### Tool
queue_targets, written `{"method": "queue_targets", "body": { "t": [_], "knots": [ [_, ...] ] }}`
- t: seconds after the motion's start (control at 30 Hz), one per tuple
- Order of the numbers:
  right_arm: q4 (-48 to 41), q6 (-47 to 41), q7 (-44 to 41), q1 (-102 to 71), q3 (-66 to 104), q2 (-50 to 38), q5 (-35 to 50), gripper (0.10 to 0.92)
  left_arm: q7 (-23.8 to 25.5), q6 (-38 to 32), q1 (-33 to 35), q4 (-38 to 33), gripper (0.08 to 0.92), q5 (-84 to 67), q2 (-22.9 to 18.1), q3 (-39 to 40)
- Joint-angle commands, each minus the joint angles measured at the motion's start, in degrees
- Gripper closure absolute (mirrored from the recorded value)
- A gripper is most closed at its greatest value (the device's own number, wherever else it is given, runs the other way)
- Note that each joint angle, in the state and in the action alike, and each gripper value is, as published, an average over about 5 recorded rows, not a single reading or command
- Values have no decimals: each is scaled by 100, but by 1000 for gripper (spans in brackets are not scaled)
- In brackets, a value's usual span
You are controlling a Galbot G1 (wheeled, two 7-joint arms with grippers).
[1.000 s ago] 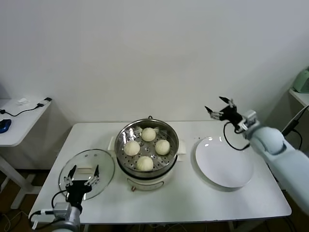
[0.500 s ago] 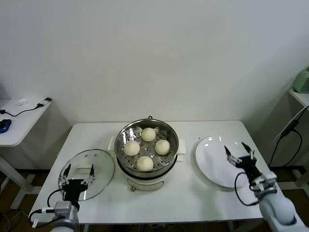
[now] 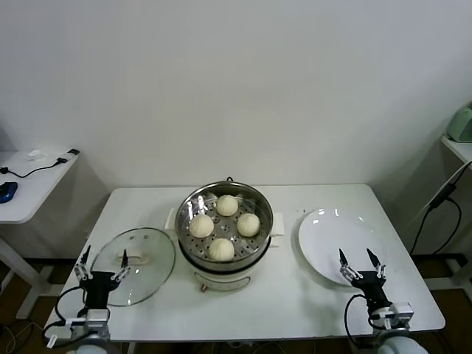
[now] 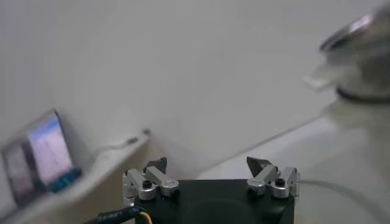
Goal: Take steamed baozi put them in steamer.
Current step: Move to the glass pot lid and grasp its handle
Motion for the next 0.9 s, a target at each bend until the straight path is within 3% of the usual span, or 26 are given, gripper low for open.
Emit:
{"method": "queue_targets", "body": {
  "t": [0.03, 0.23, 0.9],
  "knots": [
    [58, -9, 277, -119, -81, 366, -231, 203, -796, -607, -65, 789, 177, 3340, 173, -54],
    [68, -95, 392, -35, -161, 359, -333, 202, -1321, -529, -111, 1706, 177, 5160, 363, 54],
    [202, -139, 488, -9, -164, 367, -566, 203, -1309, -358, -1089, 2817, 177, 5484, 205, 271]
  ]
}}
